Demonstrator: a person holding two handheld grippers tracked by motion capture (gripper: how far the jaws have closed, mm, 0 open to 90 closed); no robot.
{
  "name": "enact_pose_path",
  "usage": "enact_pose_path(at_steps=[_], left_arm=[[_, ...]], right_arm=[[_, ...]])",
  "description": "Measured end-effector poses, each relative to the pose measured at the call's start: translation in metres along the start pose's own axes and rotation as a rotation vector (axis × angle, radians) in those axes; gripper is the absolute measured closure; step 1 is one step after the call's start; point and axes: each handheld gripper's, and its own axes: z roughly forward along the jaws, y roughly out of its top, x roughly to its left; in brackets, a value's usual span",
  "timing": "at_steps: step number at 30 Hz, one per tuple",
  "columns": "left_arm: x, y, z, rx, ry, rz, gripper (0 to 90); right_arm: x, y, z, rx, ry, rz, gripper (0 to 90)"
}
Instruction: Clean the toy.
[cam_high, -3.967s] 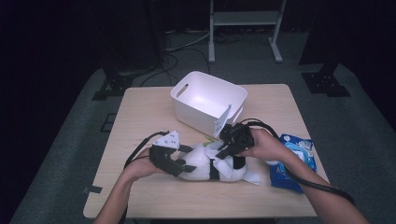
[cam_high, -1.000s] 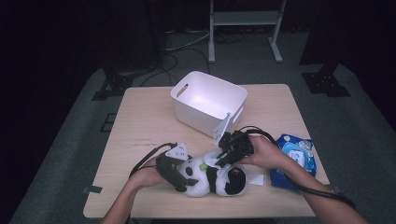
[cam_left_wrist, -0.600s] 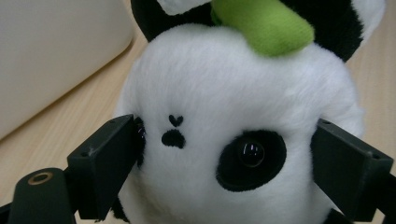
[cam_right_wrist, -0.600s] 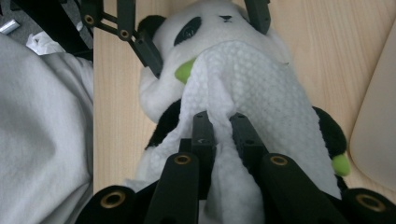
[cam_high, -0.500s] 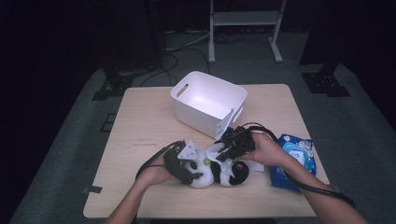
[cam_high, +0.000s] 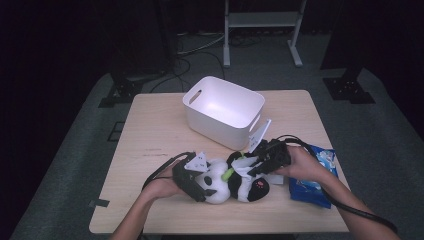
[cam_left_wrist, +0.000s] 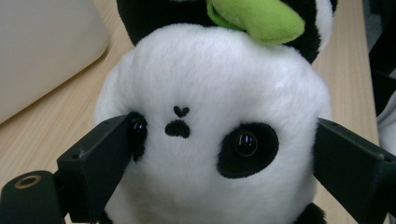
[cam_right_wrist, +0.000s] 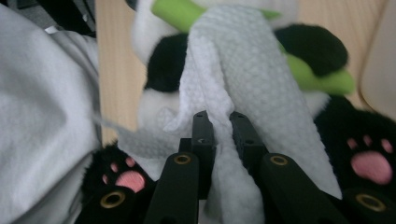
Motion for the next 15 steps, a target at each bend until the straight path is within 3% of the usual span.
enact_pose_path(at_steps=[5,8,15], left_arm=[[0.003,-0.003,-0.007,-0.024,-0.029,-0.034,8.2],[0.004,-0.003,-0.008,-0.024,-0.035,-0.033,8.4],[0.002,-0.001,-0.003,-0.03,-0.029,-0.026,8.7]], right_arm=[[-0.004,-0.015,-0.005,0.025,-0.009,0.037,81.0],[-0.005,-0.017,-0.005,0.045,-0.011,0.044,81.0],[-0.003,0.0,-0.01,-0.035,-0.019,0.014,81.0]])
